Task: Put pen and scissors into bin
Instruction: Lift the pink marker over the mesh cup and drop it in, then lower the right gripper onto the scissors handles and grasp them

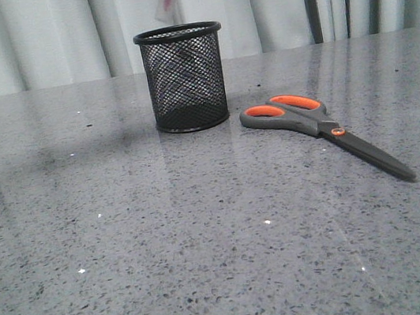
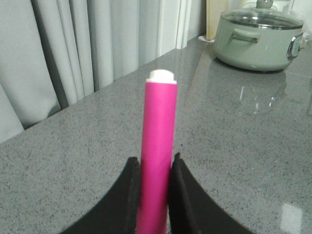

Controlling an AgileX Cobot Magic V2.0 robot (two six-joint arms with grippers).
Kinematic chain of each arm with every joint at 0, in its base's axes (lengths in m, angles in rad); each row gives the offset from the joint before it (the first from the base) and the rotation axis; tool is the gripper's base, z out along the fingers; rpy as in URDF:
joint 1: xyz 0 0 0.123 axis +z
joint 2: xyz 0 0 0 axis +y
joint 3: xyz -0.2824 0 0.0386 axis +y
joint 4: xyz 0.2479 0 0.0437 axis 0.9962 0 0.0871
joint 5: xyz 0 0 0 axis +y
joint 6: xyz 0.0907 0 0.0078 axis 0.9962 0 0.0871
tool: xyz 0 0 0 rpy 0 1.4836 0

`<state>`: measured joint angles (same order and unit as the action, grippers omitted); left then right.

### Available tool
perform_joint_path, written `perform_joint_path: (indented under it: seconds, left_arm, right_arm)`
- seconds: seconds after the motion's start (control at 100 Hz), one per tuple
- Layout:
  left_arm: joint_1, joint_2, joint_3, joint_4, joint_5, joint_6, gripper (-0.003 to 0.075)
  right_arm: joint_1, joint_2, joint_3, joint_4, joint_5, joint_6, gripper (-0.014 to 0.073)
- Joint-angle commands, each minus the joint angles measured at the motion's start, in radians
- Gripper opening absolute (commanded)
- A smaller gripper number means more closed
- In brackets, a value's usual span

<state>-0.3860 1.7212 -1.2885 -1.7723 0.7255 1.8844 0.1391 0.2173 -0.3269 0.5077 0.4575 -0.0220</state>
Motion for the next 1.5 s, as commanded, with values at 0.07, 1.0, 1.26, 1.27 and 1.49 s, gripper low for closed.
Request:
perform_joint_path:
  seconds: [0.07,1.0,1.26,1.27,1.49]
  left_arm:
    - [-0.009,-0.002,-0.028,-0.096,0.037,0.045,-0.0022]
    - [0.127,-0.222,-0.159,-0.083,0.353,-0.187,0.0265]
    - [0.223,-0.490,-0.159,0.087,0.419,-0.320,-0.0022]
    - [0.223,-0.505,-0.159,0.105,0.415,-0.331,-0.0022]
    - [0.221,-0.745,-0.136,0.431,0.264,-0.575,-0.0022]
  right_arm:
    - [-0.006,0.019,-0.027,0.001,-0.046,-0.012,0.0391]
    - [-0.006,0.185,-0.262,0.154,0.105,-0.299,0.0391]
    - [-0.006,0.582,-0.550,0.120,0.333,-0.325,0.0391]
    - [-0.006,0.594,-0.566,0.117,0.340,-0.325,0.0391]
    - [0.007,0.953,-0.807,0.048,0.566,-0.308,0.0391]
